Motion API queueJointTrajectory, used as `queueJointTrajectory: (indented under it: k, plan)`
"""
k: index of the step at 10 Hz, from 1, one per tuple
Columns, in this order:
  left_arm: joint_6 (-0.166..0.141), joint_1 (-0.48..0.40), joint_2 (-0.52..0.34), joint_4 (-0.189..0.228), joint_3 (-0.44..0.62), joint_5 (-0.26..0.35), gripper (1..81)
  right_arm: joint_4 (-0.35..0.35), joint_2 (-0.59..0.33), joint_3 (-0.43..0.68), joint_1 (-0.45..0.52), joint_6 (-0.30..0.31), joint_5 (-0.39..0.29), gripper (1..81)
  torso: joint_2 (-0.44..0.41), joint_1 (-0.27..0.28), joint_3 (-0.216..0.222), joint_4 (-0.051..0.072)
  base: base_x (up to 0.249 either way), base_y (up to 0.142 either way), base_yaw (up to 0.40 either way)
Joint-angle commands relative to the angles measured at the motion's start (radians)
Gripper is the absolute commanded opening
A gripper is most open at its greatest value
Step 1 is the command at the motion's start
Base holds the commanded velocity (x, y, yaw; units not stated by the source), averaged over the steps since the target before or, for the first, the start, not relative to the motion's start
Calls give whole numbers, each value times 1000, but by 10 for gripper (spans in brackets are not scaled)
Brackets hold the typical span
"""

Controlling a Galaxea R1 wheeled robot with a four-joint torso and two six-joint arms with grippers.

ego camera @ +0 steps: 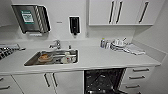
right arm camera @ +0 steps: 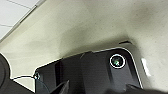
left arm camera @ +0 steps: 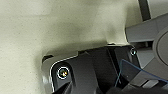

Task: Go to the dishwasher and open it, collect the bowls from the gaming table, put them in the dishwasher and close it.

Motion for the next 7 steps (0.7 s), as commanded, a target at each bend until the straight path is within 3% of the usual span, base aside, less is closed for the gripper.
queueJointTrajectory:
  k: [1,2,4,6,7]
  plan:
    - [1,3,15,3,-50,37,811,-86,27,-92,-5,-40,28,811,94,-60,0,0,0,0,0]
    - [1,24,43,3,-81,28,811,-123,59,-152,-19,-52,83,811,129,-83,0,0,0,0,0]
    - [1,53,94,3,-140,8,811,-122,159,-343,-70,-49,141,811,200,-129,0,0,0,0,0]
    - [3,72,159,3,-212,1,811,-119,246,-542,-97,-44,288,811,270,-174,0,0,0,0,0]
    - [3,81,186,5,-239,0,811,-117,278,-631,-105,-43,374,811,311,-200,75,0,0,0,0]
